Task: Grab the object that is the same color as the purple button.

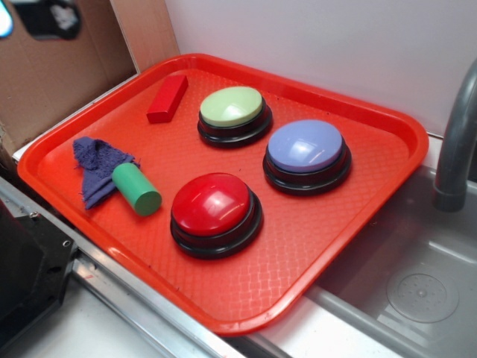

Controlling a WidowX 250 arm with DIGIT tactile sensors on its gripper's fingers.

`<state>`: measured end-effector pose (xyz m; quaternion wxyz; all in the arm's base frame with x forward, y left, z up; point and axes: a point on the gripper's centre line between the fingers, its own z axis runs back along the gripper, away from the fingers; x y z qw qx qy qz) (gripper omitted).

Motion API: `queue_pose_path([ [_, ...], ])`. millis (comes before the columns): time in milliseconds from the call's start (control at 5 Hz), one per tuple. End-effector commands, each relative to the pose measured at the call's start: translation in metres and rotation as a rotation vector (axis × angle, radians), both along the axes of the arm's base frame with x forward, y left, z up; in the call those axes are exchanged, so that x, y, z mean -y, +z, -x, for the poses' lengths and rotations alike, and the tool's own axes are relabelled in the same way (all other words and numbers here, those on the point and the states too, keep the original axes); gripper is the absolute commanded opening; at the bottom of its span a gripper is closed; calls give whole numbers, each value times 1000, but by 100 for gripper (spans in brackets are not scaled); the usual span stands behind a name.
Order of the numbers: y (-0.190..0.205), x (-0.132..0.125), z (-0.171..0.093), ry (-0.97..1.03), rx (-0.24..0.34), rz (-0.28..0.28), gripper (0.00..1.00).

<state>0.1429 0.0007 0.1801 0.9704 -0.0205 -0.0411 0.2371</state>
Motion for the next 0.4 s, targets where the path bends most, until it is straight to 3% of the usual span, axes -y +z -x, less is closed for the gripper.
queue_pose_path([
  [0,-51,-38,-23,416,82,-35,100],
  [200,-83,-64,-37,590,89,-67,100],
])
